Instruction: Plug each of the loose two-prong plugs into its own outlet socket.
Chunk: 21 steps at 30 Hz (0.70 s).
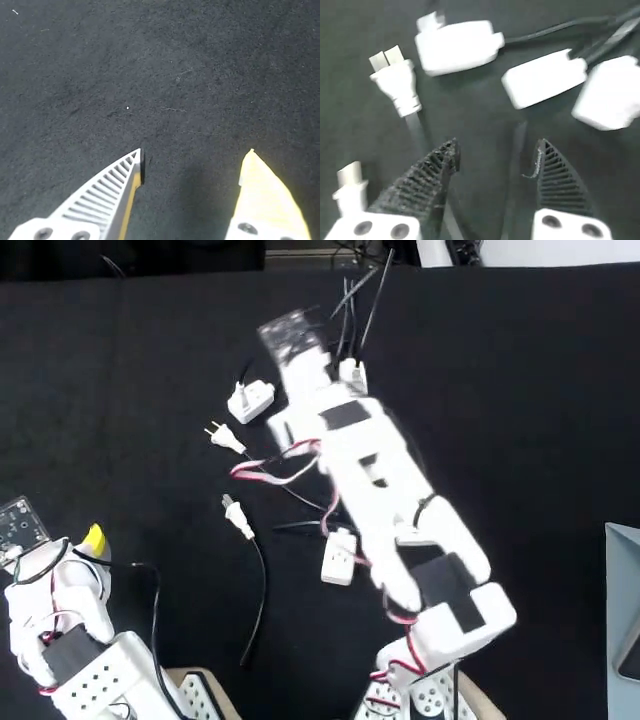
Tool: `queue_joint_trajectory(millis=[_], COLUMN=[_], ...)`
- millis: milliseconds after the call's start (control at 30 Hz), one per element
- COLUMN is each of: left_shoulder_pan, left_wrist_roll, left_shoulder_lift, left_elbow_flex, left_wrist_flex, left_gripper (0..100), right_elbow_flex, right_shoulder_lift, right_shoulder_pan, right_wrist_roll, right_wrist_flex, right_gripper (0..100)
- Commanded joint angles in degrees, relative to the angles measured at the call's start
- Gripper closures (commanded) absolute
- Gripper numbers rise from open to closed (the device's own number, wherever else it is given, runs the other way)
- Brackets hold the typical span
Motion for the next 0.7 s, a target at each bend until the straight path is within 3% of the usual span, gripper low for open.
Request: queue_joint_trajectory(millis=[0,400,567,667], left_shoulder_pan=[0.6,0.6,0.6,0.6], left_wrist_roll=[0.4,0.4,0.4,0.4], left_shoulder_lift=[-0.7,-0.7,-0.7,-0.7], left_elbow_flex=[-0.4,-0.3,-0.3,-0.3], left_wrist_flex=[0.0,0.2,0.2,0.2], left_gripper=[69,69,69,69], right_elbow_flex=[-0.7,1.5,-0.5,-1.5], right_shoulder_lift=[-1.5,9.4,12.1,14.4], right_shoulder_pan=[-6.2,-8.7,-8.3,-8.1], right_wrist_roll=[-1.3,-0.7,-0.7,-0.7], right_wrist_flex=[0.4,-11.3,-11.3,-11.3], right_gripper=[76.5,76.6,76.6,82.0])
